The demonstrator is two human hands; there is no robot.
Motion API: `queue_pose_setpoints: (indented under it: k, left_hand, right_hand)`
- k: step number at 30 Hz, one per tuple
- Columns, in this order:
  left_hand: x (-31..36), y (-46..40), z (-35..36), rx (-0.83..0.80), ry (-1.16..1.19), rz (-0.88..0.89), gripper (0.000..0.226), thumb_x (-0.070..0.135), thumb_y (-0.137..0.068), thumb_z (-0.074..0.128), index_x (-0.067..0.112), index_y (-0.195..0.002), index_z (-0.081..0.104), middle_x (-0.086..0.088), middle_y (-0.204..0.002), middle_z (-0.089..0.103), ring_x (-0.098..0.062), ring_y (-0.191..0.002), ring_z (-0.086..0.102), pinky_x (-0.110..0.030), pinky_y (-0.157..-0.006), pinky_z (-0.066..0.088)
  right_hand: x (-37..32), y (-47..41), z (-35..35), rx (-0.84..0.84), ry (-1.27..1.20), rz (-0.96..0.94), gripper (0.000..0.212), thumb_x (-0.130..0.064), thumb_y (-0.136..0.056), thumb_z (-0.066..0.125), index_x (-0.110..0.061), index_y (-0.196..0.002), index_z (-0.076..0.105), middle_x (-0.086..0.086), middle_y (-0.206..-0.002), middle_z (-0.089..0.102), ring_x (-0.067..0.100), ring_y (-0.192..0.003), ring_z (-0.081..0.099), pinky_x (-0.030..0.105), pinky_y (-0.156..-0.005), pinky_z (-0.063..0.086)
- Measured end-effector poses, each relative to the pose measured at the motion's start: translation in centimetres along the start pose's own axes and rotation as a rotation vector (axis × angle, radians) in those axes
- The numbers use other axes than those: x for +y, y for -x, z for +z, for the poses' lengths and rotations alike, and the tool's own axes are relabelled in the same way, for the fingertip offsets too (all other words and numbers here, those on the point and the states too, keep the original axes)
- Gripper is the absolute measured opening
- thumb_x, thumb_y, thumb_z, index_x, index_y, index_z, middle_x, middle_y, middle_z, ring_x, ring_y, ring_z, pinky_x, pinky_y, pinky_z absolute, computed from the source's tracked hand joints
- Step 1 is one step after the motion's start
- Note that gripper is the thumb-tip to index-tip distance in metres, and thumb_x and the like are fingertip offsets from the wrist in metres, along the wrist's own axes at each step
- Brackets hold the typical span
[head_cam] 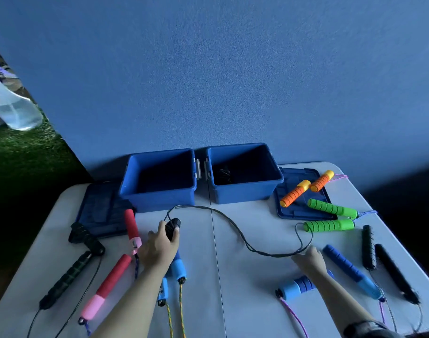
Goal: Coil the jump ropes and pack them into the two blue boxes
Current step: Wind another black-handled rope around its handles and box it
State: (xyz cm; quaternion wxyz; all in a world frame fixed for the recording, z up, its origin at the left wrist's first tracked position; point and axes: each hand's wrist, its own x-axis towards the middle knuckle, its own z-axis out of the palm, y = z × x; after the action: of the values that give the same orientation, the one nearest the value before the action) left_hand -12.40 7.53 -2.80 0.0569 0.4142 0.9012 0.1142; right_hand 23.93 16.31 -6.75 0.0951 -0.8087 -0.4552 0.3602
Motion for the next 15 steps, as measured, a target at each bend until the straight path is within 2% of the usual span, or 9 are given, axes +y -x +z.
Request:
queue_pose_setpoints:
  k: [2, 3, 5, 6, 11, 13, 15]
  left_hand:
    - [0.2, 0.2, 0.0, -0.003, -0.019, 0.004, 0.037, 0.054, -0.093, 0.046, 0.021, -0.109, 0.052, -0.009, -0.089, 0.06, -0.032, -0.081, 0.062, -0.03, -0.06, 0.035]
    - [0.3, 0.4, 0.0, -0.001, -0.03, 0.011, 0.037, 0.054, -0.093, 0.046, 0.021, -0.109, 0.053, -0.008, -0.088, 0.06, -0.032, -0.079, 0.062, -0.03, -0.059, 0.036]
    - [0.4, 0.6, 0.1, 0.003, -0.038, 0.03, 0.038, 0.055, -0.092, 0.046, 0.021, -0.107, 0.054, -0.008, -0.085, 0.059, -0.031, -0.075, 0.063, -0.028, -0.055, 0.036]
    - [0.4, 0.7, 0.3, 0.005, -0.038, 0.037, 0.038, 0.055, -0.092, 0.047, 0.02, -0.106, 0.054, -0.008, -0.084, 0.059, -0.031, -0.073, 0.063, -0.028, -0.053, 0.036]
    - [0.3, 0.9, 0.8, 0.016, -0.038, 0.066, 0.038, 0.058, -0.091, 0.045, 0.024, -0.106, 0.051, -0.006, -0.084, 0.059, -0.031, -0.074, 0.064, -0.027, -0.052, 0.036]
    - [0.2, 1.0, 0.9, 0.028, -0.035, 0.092, 0.038, 0.059, -0.09, 0.046, 0.024, -0.106, 0.052, -0.006, -0.083, 0.06, -0.031, -0.073, 0.064, -0.027, -0.052, 0.037]
    - [0.2, 1.1, 1.0, 0.046, -0.033, 0.148, 0.038, 0.058, -0.09, 0.048, 0.024, -0.106, 0.054, -0.007, -0.082, 0.061, -0.031, -0.071, 0.065, -0.027, -0.051, 0.039]
  right_hand:
    - [-0.3, 0.8, -0.5, 0.058, -0.1, 0.045, 0.039, -0.018, -0.06, 0.058, 0.0, -0.093, 0.049, 0.024, -0.108, 0.057, 0.032, -0.088, 0.053, 0.042, -0.085, 0.048]
    - [-0.5, 1.4, -0.7, 0.098, -0.127, 0.024, 0.039, -0.008, -0.064, 0.058, 0.003, -0.1, 0.047, 0.026, -0.115, 0.052, 0.035, -0.097, 0.052, 0.041, -0.088, 0.046]
    - [-0.8, 2.4, -0.9, 0.179, -0.136, -0.085, 0.064, 0.006, -0.069, 0.056, 0.005, -0.13, 0.035, 0.025, -0.132, 0.039, 0.039, -0.118, 0.043, 0.043, -0.096, 0.039]
    - [-0.7, 2.6, -0.9, 0.208, -0.137, -0.157, 0.078, 0.008, -0.068, 0.057, 0.001, -0.14, 0.027, 0.023, -0.137, 0.035, 0.04, -0.122, 0.04, 0.045, -0.098, 0.038]
    - [-0.7, 3.5, -0.8, 0.157, -0.087, -0.471, 0.104, 0.015, -0.067, 0.053, -0.025, -0.151, 0.008, 0.014, -0.147, 0.028, 0.032, -0.119, 0.043, 0.034, -0.083, 0.042]
    - [-0.6, 3.6, -1.0, 0.249, 0.114, -0.576, 0.104, 0.01, -0.066, 0.052, -0.034, -0.15, 0.009, 0.005, -0.155, 0.02, 0.029, -0.128, 0.038, 0.04, -0.095, 0.043]
    - [-0.1, 3.1, -1.2, 0.252, 0.512, -0.688, 0.096, 0.005, -0.072, 0.052, -0.034, -0.149, 0.008, -0.004, -0.159, 0.009, 0.023, -0.139, 0.028, 0.046, -0.109, 0.032]
